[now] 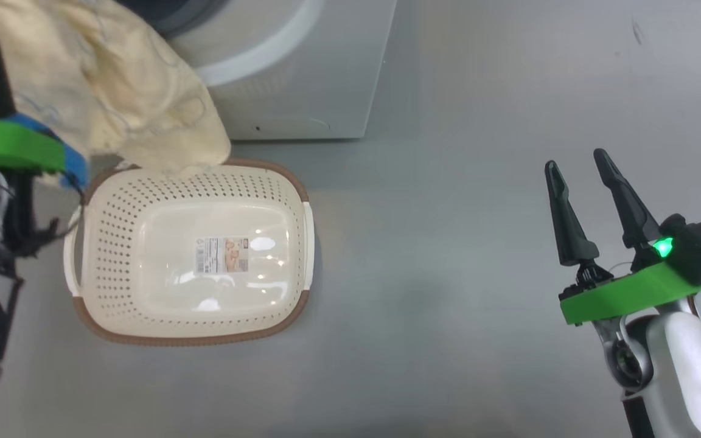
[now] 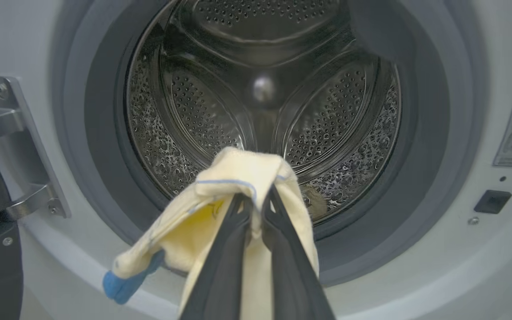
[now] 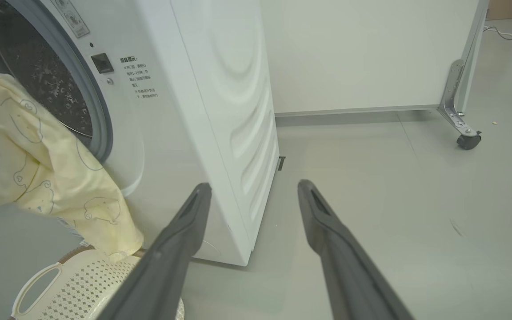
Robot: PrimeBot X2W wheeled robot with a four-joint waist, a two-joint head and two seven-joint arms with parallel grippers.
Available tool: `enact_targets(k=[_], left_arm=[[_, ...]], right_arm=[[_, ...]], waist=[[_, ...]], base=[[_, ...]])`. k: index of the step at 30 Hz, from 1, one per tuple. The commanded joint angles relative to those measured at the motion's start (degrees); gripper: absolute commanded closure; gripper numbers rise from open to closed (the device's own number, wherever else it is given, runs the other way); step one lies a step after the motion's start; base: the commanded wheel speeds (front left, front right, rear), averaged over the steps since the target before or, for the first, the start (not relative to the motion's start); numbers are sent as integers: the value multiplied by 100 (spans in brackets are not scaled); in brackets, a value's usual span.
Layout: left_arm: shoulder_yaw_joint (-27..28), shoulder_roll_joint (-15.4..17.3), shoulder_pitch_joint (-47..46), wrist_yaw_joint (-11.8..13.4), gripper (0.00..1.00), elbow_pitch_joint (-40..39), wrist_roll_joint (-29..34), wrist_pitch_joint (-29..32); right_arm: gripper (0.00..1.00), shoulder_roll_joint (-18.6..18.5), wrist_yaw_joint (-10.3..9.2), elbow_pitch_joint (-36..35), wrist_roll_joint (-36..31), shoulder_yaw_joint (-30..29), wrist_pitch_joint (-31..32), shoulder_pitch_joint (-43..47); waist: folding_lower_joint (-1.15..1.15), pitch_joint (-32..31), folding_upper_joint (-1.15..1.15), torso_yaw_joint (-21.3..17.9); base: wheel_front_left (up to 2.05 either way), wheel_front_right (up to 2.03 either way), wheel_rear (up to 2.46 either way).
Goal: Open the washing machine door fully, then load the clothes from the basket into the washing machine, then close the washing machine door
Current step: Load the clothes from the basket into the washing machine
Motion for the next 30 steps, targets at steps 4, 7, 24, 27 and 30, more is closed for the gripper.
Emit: enact_targets(k=[4,7,24,27,30], left_arm=[[393,587,-1050,-133,100,84,-50,240],[388,745,-1573,-252,100,283,-50,424],[-31,1355,-4452,-829,100,1575,319,1210],[-131,1465,-5291,-810,100,1825,620,967],[-192,1495,-5763,-771,100,2106,797,755]], right_arm=[[0,-51,-15,-221,63,144,-39,-235],[0,-23,-15,-251,98,176,-39,-343],[0,79,-15,-191,440,611,-39,-793],[0,81,-15,-212,639,729,-39,-880],[0,82,-15,-214,761,802,-39,-915]], waist=[[-2,600,0,-324],[-2,844,0,-443],[-2,1938,0,-1138],[-2,2076,0,-1300],[-2,2135,0,-1404]], base=[[0,0,0],[0,0,0],[0,0,0],[0,0,0],[0,0,0]])
